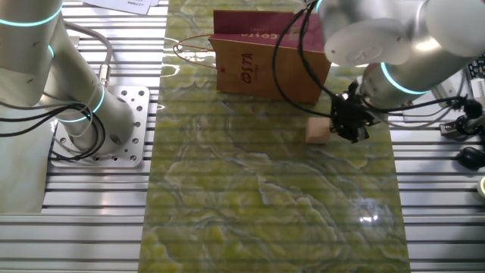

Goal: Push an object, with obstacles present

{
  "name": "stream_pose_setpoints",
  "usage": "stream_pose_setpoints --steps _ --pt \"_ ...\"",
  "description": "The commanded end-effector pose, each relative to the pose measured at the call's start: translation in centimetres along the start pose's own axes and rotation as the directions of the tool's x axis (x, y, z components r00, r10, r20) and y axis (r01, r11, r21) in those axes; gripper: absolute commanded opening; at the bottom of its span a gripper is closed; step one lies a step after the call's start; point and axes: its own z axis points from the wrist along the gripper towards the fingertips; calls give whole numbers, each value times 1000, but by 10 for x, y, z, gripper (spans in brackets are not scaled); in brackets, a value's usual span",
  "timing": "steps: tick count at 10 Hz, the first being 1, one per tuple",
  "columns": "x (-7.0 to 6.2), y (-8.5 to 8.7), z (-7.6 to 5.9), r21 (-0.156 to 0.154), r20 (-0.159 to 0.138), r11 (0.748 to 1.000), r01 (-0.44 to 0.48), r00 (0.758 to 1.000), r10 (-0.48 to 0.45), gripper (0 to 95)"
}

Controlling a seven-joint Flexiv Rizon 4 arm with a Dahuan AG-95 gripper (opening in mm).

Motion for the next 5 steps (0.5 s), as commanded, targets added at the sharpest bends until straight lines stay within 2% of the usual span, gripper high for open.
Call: stream_pose_setpoints --steps 1,5 --pt "7 9 0 6 -2 1000 -12 1000 12 0" --pt "25 17 4 13 -11 1000 -12 1000 12 0"
